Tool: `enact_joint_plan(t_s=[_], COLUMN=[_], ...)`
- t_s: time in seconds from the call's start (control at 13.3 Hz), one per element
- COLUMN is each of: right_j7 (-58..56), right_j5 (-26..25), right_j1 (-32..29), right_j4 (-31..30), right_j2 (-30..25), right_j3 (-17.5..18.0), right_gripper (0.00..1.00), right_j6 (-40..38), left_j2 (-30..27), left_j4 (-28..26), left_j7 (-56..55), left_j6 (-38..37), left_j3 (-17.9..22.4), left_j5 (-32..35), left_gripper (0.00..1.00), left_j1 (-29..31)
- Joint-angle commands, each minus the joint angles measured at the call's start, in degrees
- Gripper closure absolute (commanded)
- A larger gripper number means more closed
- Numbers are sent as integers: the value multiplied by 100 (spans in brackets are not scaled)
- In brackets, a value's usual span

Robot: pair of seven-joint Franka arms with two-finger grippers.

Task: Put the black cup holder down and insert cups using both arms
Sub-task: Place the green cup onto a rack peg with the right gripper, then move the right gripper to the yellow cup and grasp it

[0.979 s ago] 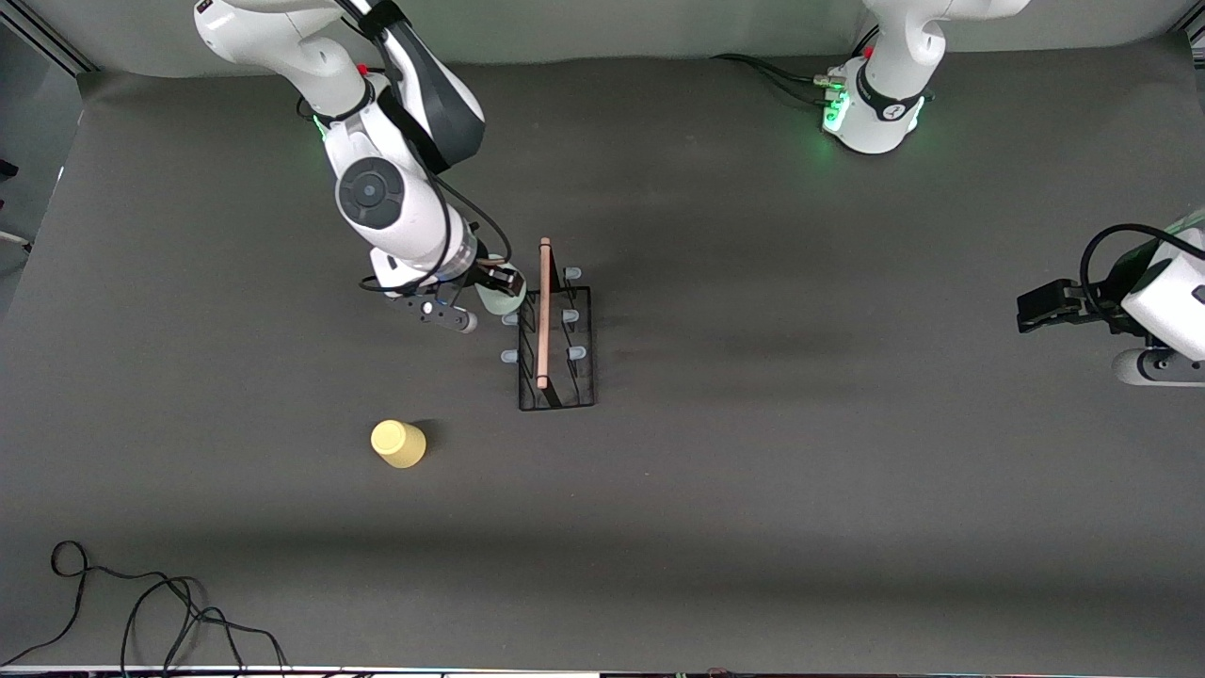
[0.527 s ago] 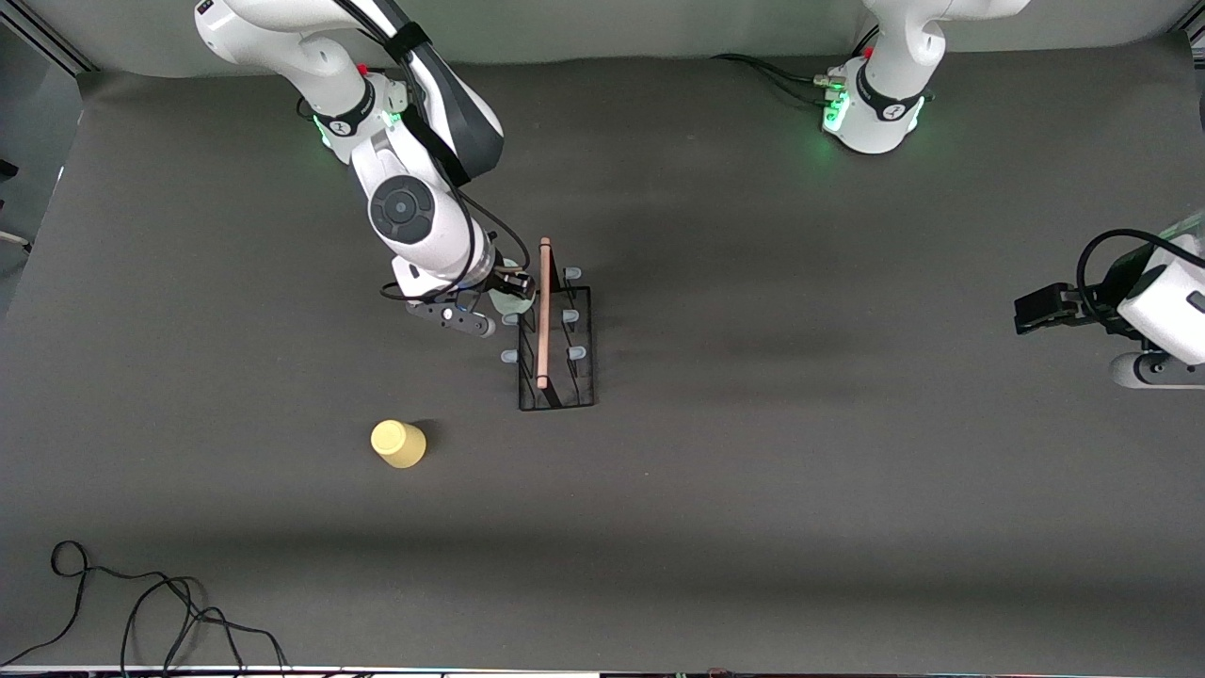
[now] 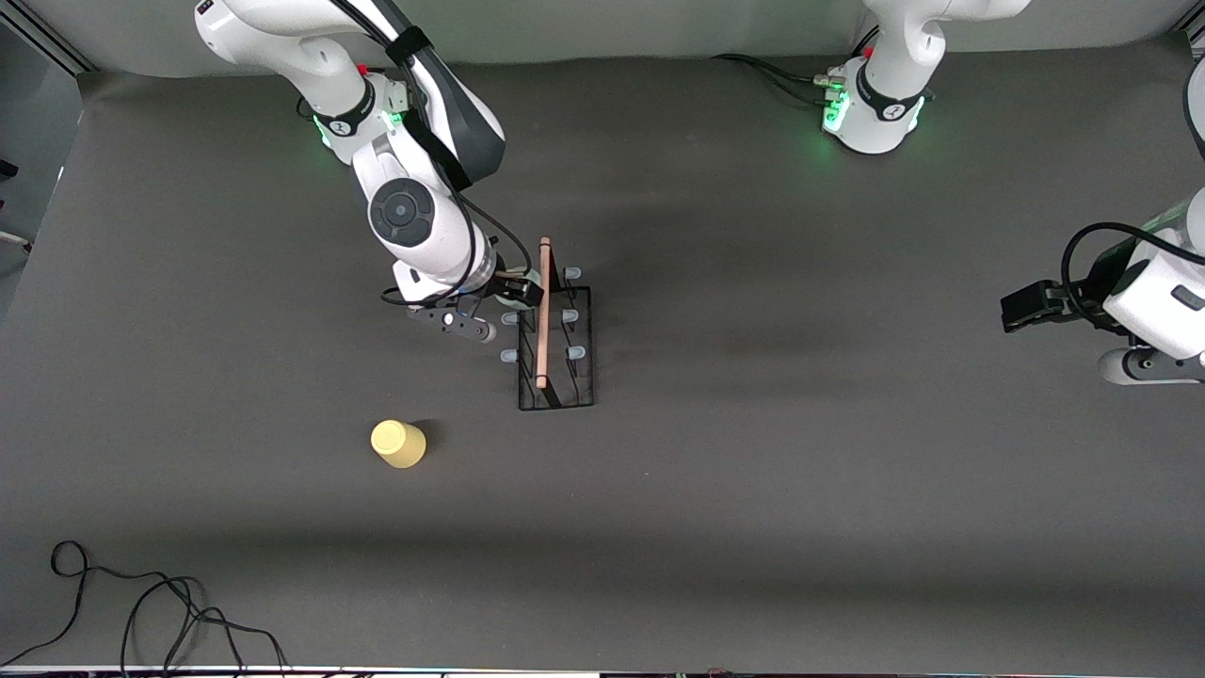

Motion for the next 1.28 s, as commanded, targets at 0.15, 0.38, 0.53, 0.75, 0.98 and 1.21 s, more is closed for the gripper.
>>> enact_joint_plan(t_s=[0.15, 0.38, 0.53, 0.75, 0.98, 1.21], right_j7=[-1667, -2434, -2837, -3226, -3297, -3297], right_j5=[-292, -212, -212, -89, -81, 147], right_j1=[-3, -414, -731, -1022, -1146, -1146], right_j4=[613, 1035, 1220, 1676, 1827, 2055], right_j2=[124, 756, 1125, 1714, 2084, 2418], right_j3=[-988, -1262, -1254, -1254, -1236, -1210], right_gripper=[0, 0, 0, 0, 0, 0], right_j6=[-449, -187, 226, 394, 824, 1106], left_j2=[-169, -152, -134, -125, -134, -151], left_j4=[-202, -193, -185, -176, -158, -132], left_j7=[204, 230, 230, 230, 239, 563], left_j6=[122, 122, 122, 122, 122, 131], left_j3=[59, 50, 50, 68, 68, 68], left_j5=[19, -7, -16, -60, 19, -25], left_gripper=[0, 0, 0, 0, 0, 0], left_j1=[-31, -4, -4, 22, 22, 22])
